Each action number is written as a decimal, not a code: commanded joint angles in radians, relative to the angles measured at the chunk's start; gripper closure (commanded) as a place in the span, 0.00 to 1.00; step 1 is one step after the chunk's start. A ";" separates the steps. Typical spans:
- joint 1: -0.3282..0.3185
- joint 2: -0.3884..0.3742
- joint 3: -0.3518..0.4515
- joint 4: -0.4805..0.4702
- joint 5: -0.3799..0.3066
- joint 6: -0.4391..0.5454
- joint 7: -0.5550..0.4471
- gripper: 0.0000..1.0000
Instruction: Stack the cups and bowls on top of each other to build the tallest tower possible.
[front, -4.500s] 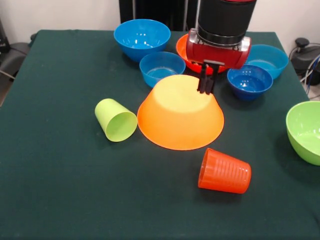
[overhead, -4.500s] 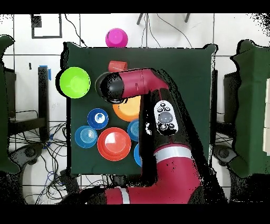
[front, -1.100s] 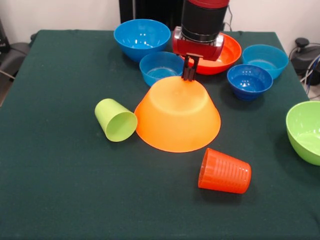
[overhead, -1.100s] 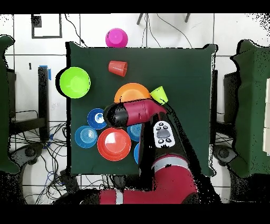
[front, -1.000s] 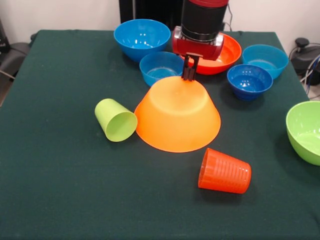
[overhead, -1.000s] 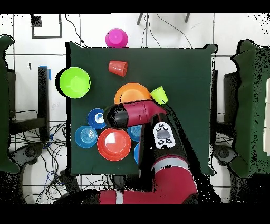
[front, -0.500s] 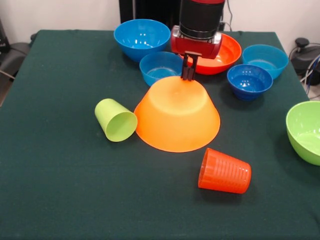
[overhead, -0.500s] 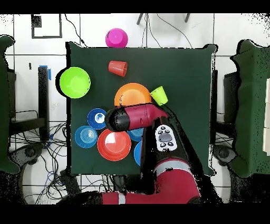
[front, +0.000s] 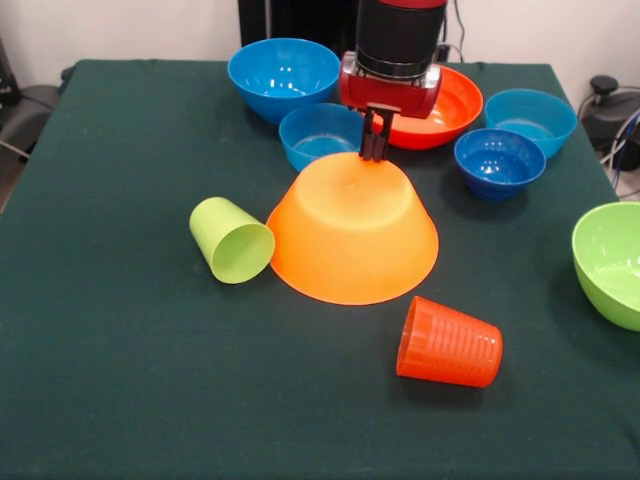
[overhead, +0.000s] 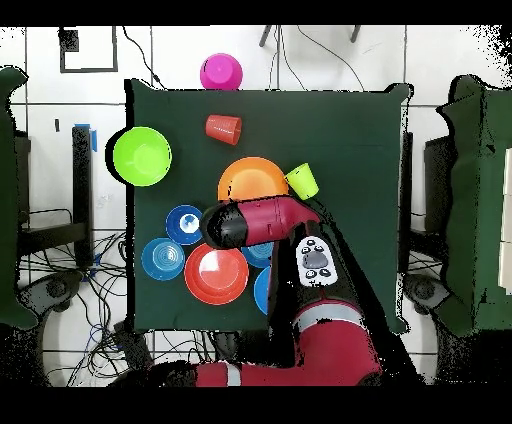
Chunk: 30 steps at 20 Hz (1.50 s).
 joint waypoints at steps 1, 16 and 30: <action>-0.026 0.126 0.023 -0.076 -0.064 0.019 -0.040 1.00; -0.023 0.158 0.024 -0.177 -0.042 0.050 -0.043 1.00; -0.009 0.111 0.020 -0.097 -0.059 0.019 -0.038 1.00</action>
